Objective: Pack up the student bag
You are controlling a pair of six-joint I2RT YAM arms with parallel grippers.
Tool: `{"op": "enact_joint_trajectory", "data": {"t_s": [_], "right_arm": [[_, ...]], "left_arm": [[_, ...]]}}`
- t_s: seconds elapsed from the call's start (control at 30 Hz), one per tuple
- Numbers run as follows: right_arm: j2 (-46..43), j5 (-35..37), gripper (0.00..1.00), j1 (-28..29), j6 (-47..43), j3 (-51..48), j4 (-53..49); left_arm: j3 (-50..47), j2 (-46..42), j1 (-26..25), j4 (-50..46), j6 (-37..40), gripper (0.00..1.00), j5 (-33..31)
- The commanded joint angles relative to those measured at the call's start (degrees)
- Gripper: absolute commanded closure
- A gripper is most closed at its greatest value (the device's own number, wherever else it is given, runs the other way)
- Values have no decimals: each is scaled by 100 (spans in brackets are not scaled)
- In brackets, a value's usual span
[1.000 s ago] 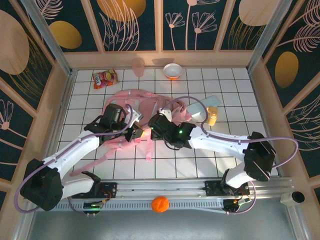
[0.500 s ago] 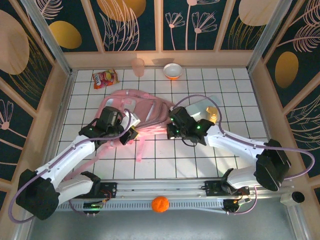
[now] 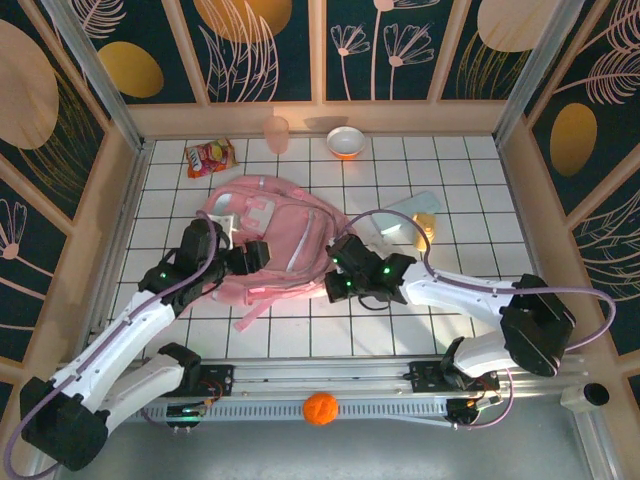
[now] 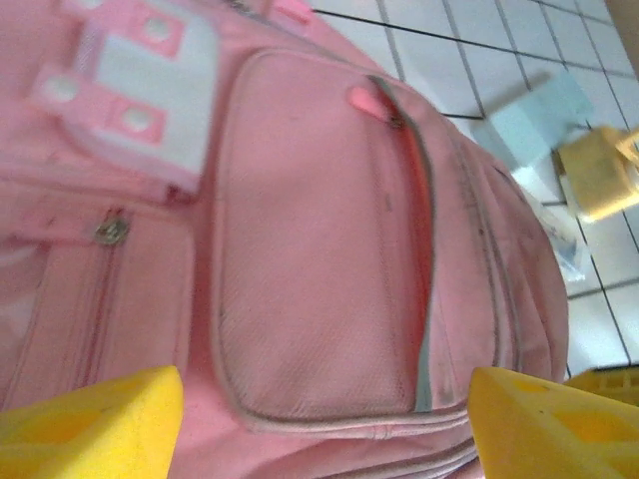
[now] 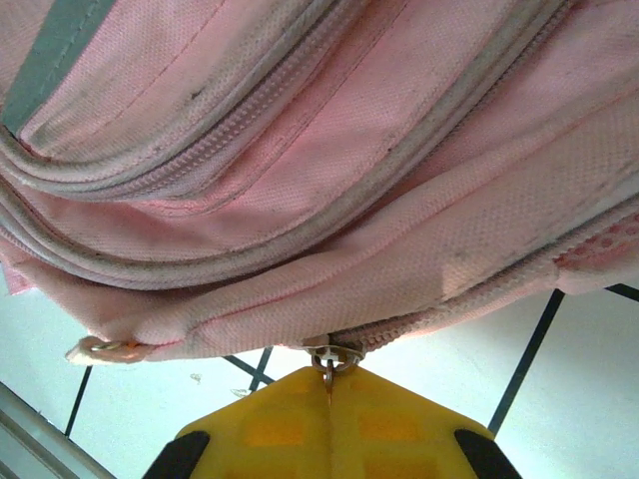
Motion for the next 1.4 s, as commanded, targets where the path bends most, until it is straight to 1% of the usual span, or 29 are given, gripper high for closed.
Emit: {"op": "enact_joint_trajectory", "data": {"t_s": [0.0, 0.1, 0.23, 0.37, 0.5, 0.57, 0.63, 0.73, 0.77, 0.87, 0.97, 1.0, 1.03, 1.1, 1.2, 1.27, 1.37], "right_arm": [[130, -219, 100, 174, 114, -16, 290], [228, -289, 100, 305, 197, -26, 411], [367, -447, 100, 547, 463, -77, 718], [553, -568, 100, 861, 818, -71, 1162], [866, -667, 100, 1001, 1019, -15, 1605], [978, -635, 100, 964, 1052, 50, 1661], [1022, -732, 100, 851, 1059, 118, 1723], [1023, -1011, 100, 709, 1037, 106, 1967], [1031, -1082, 100, 682, 1006, 96, 2007], [1015, -1240, 100, 614, 964, 79, 2050], [972, -1303, 100, 550, 937, 96, 1986], [955, -1298, 100, 527, 942, 110, 1958], [938, -1294, 100, 509, 937, 114, 1951], [893, -1323, 100, 485, 956, 89, 2017], [876, -1432, 100, 452, 988, 70, 2158], [899, -1443, 100, 443, 972, 111, 2136], [925, -1443, 100, 446, 992, 127, 2164]], "left_arm": [[-453, 213, 59, -261, -1491, 26, -645], [-651, 474, 170, -96, -1627, 27, -790], [-886, 691, 277, 571, -1469, 27, -855], [-924, 1121, 510, 1316, -1122, 26, -924], [-719, 1529, 622, 1964, -471, 23, -976], [-567, 1543, 626, 2173, 57, 23, -894], [-364, 1403, 622, 2163, 790, 21, -743], [-237, 948, 622, 2104, 2278, 20, -280], [-243, 748, 622, 2086, 2910, 21, 3], [-453, 74, 622, 1863, 4859, 24, 1352], [-653, -424, 593, 1509, 5793, 26, 2469], [-695, -510, 550, 1305, 6073, 26, 2677], [-716, -563, 472, 1087, 6341, 26, 2767], [-780, -593, 217, 654, 6956, 26, 2656], [-947, -533, -206, 379, 7638, 26, 2180], [-1000, -414, -336, 295, 7861, 25, 1900], [-1021, -169, -561, 420, 7826, 25, 1551]]}}
